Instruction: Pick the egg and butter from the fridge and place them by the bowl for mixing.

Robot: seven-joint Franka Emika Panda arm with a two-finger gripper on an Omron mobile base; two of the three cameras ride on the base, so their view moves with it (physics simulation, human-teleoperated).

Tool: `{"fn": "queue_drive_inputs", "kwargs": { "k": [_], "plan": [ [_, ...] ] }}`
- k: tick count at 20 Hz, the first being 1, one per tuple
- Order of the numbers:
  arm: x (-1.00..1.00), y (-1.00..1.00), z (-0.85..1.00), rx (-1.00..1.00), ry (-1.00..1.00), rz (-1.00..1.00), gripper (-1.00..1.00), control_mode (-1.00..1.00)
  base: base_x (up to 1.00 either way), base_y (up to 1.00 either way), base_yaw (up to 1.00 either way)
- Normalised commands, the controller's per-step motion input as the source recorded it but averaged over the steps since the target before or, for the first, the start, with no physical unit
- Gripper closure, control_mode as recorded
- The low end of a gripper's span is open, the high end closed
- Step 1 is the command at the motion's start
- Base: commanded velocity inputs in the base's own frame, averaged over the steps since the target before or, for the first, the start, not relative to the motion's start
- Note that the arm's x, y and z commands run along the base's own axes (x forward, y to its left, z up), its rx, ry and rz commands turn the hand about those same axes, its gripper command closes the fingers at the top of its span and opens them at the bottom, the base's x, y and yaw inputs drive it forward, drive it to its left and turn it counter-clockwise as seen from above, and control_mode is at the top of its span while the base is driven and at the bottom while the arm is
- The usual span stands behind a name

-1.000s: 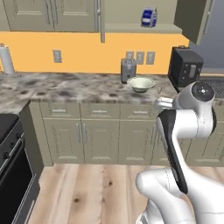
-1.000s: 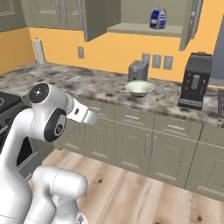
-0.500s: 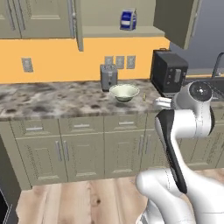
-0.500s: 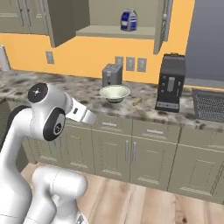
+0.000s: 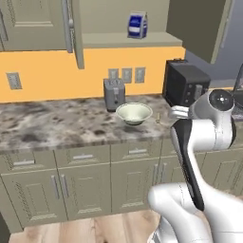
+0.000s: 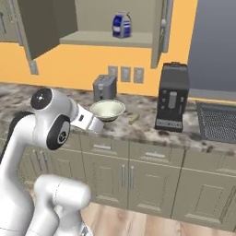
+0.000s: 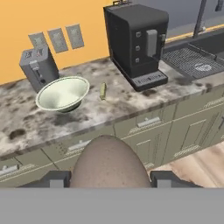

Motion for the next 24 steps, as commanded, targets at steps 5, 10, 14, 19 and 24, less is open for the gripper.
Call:
{"fn": "queue_drive_inputs", "kwargs": {
  "k": [5, 10, 14, 19, 24],
  "plan": [
    [0.0, 0.0, 0.0, 0.0, 0.0, 0.0, 1.0, 1.0, 0.78, -0.03, 0.05],
    [0.0, 0.0, 0.0, 0.0, 0.0, 0.0, 1.0, 1.0, 0.73, -0.17, 0.0],
    [0.0, 0.0, 0.0, 0.0, 0.0, 0.0, 1.0, 1.0, 0.66, -0.17, 0.0],
    [0.0, 0.0, 0.0, 0.0, 0.0, 0.0, 1.0, 1.0, 0.57, -0.09, 0.0],
    [0.0, 0.0, 0.0, 0.0, 0.0, 0.0, 1.0, 1.0, 0.17, -0.02, 0.0]
  ]
}}
